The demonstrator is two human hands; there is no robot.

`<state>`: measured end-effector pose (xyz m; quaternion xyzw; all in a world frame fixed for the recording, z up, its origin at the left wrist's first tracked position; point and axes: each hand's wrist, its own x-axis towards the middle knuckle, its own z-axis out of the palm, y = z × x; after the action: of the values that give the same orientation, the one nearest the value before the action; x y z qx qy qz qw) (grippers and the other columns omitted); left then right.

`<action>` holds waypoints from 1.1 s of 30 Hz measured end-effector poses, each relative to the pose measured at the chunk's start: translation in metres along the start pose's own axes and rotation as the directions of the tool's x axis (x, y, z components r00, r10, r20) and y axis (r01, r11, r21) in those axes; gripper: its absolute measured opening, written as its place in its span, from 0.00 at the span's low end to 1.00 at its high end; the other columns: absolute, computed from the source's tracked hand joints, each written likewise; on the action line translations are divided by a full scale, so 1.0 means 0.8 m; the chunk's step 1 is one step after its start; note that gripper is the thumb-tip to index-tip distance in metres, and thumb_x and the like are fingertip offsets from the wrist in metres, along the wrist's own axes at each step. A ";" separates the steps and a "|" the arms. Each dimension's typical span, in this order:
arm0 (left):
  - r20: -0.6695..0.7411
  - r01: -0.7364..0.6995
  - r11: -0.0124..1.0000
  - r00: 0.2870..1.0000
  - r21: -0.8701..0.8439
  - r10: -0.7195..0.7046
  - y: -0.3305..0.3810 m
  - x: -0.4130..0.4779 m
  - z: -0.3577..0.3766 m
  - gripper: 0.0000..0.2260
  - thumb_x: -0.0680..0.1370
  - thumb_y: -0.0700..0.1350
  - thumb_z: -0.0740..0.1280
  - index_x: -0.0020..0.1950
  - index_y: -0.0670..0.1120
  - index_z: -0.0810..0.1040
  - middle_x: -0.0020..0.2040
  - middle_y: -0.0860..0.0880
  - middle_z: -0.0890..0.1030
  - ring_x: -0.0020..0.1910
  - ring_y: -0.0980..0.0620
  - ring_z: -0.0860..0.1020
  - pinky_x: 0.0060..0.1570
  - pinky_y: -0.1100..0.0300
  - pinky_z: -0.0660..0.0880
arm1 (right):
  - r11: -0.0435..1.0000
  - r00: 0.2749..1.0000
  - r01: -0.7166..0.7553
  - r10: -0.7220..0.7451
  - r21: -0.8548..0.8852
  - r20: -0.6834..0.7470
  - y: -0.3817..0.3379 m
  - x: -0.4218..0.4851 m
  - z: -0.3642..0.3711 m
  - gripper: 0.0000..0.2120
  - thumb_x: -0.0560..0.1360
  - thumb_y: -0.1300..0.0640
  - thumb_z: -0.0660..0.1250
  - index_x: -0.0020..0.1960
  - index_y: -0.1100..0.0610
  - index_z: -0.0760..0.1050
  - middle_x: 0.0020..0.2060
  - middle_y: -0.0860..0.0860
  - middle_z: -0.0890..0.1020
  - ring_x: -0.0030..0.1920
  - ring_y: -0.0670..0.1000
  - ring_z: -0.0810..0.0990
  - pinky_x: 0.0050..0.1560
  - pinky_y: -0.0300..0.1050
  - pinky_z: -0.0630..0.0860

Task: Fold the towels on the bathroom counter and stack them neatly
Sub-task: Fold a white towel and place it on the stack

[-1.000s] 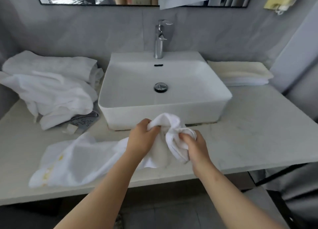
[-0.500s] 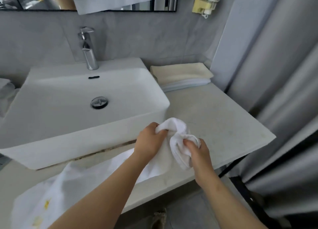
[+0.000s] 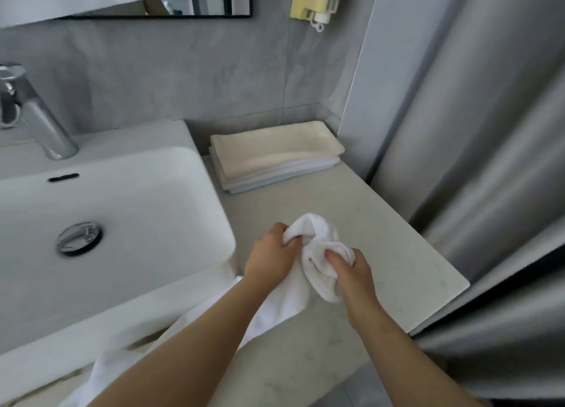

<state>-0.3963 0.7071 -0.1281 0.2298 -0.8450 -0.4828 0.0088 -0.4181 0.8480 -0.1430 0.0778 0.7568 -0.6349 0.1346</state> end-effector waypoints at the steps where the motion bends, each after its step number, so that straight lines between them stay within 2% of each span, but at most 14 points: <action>1: -0.010 0.007 1.000 1.000 0.006 -0.007 0.000 0.006 0.002 0.10 0.79 0.50 0.59 0.57 0.49 0.73 0.50 0.50 0.79 0.51 0.48 0.76 0.48 0.57 0.71 | 1.000 1.000 -0.003 0.003 -0.015 0.009 0.002 0.011 -0.001 0.15 0.71 0.49 0.69 0.52 0.57 0.74 0.43 0.49 0.78 0.42 0.46 0.76 0.37 0.40 0.70; 6: -0.084 0.070 0.997 0.994 0.032 -0.067 -0.003 0.022 0.008 0.10 0.79 0.50 0.58 0.59 0.50 0.72 0.51 0.51 0.79 0.51 0.50 0.76 0.50 0.56 0.73 | 0.995 0.997 0.053 -0.048 -0.083 0.061 -0.003 0.067 -0.008 0.08 0.74 0.54 0.68 0.51 0.54 0.74 0.42 0.46 0.78 0.42 0.44 0.76 0.36 0.38 0.68; 10: -0.179 0.141 0.988 0.976 0.064 -0.127 -0.002 0.030 0.023 0.11 0.79 0.51 0.59 0.59 0.51 0.72 0.50 0.51 0.80 0.51 0.49 0.76 0.49 0.57 0.72 | 0.965 0.976 0.174 -0.143 -0.197 0.164 -0.014 0.113 -0.024 0.04 0.74 0.56 0.68 0.47 0.54 0.74 0.39 0.44 0.77 0.40 0.46 0.75 0.35 0.37 0.68; 15: -0.390 0.304 0.952 0.879 0.013 -0.275 0.013 0.040 0.061 0.10 0.77 0.52 0.61 0.51 0.47 0.67 0.42 0.51 0.77 0.45 0.45 0.77 0.43 0.55 0.71 | 0.870 0.905 0.394 -0.311 -0.296 0.292 -0.027 0.175 -0.065 0.02 0.73 0.61 0.67 0.42 0.56 0.75 0.37 0.46 0.77 0.37 0.42 0.74 0.35 0.32 0.68; 19: -0.513 0.278 0.950 0.842 0.145 -0.168 0.027 0.043 0.086 0.08 0.79 0.50 0.61 0.50 0.47 0.64 0.44 0.49 0.75 0.45 0.41 0.77 0.39 0.55 0.68 | 0.804 0.854 0.508 -0.422 -0.308 0.304 -0.013 0.222 -0.086 0.04 0.72 0.65 0.67 0.44 0.60 0.81 0.42 0.54 0.80 0.43 0.53 0.78 0.42 0.44 0.76; 22: -0.477 0.216 0.903 0.879 0.371 -0.014 0.022 0.040 0.102 0.11 0.78 0.51 0.60 0.56 0.46 0.68 0.53 0.48 0.75 0.50 0.42 0.76 0.40 0.55 0.67 | 0.839 0.899 0.430 -0.367 -0.334 0.237 -0.005 0.248 -0.092 0.11 0.71 0.67 0.64 0.43 0.55 0.82 0.47 0.58 0.78 0.45 0.58 0.78 0.48 0.53 0.79; 23: -0.426 0.166 0.887 0.904 0.431 0.037 0.018 0.039 0.107 0.14 0.76 0.55 0.58 0.57 0.48 0.68 0.55 0.47 0.75 0.51 0.42 0.75 0.41 0.56 0.67 | 0.859 0.919 0.387 -0.327 -0.336 0.221 -0.006 0.254 -0.092 0.13 0.72 0.67 0.62 0.43 0.54 0.81 0.49 0.59 0.78 0.46 0.58 0.78 0.50 0.53 0.78; 25: -0.281 0.069 0.864 0.956 0.499 0.086 0.008 0.038 0.117 0.25 0.70 0.64 0.51 0.57 0.50 0.70 0.56 0.49 0.75 0.54 0.45 0.74 0.46 0.58 0.68 | 0.874 0.933 0.331 -0.249 -0.354 0.259 -0.011 0.263 -0.091 0.16 0.74 0.67 0.57 0.47 0.54 0.82 0.53 0.58 0.78 0.49 0.56 0.77 0.52 0.47 0.75; 27: -0.171 0.039 0.856 0.984 0.516 0.058 -0.001 0.040 0.125 0.35 0.67 0.74 0.46 0.56 0.50 0.73 0.56 0.53 0.74 0.57 0.50 0.71 0.56 0.56 0.68 | 0.907 0.945 0.257 -0.163 -0.333 0.284 -0.016 0.266 -0.090 0.17 0.76 0.66 0.55 0.51 0.57 0.81 0.56 0.55 0.78 0.53 0.56 0.75 0.56 0.44 0.71; 29: -0.152 0.071 0.879 0.988 0.471 0.002 -0.003 0.043 0.130 0.40 0.66 0.77 0.37 0.50 0.52 0.75 0.48 0.55 0.74 0.53 0.52 0.71 0.56 0.55 0.67 | 0.944 0.952 0.137 -0.042 -0.300 0.302 -0.019 0.267 -0.089 0.15 0.77 0.63 0.56 0.53 0.57 0.80 0.55 0.52 0.79 0.57 0.56 0.75 0.61 0.47 0.71; 31: -0.171 0.146 0.909 0.982 0.389 -0.085 0.003 0.050 0.131 0.37 0.69 0.74 0.38 0.45 0.50 0.76 0.44 0.53 0.76 0.49 0.52 0.72 0.53 0.56 0.66 | 0.940 0.931 0.077 0.052 -0.333 0.361 -0.021 0.270 -0.088 0.11 0.78 0.56 0.59 0.52 0.56 0.79 0.54 0.53 0.80 0.56 0.57 0.76 0.62 0.51 0.71; 33: -0.179 0.230 0.890 0.969 0.394 -0.171 0.010 0.063 0.133 0.28 0.76 0.66 0.46 0.45 0.48 0.77 0.45 0.50 0.76 0.49 0.51 0.72 0.51 0.57 0.64 | 0.912 0.896 0.123 0.067 -0.391 0.439 -0.021 0.272 -0.088 0.11 0.77 0.51 0.62 0.53 0.56 0.78 0.52 0.53 0.80 0.53 0.55 0.77 0.59 0.48 0.73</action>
<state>-0.4695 0.7771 -0.1885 0.3458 -0.8966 -0.2748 -0.0310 -0.6373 0.9022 -0.1816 -0.1100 0.8230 -0.4650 0.3072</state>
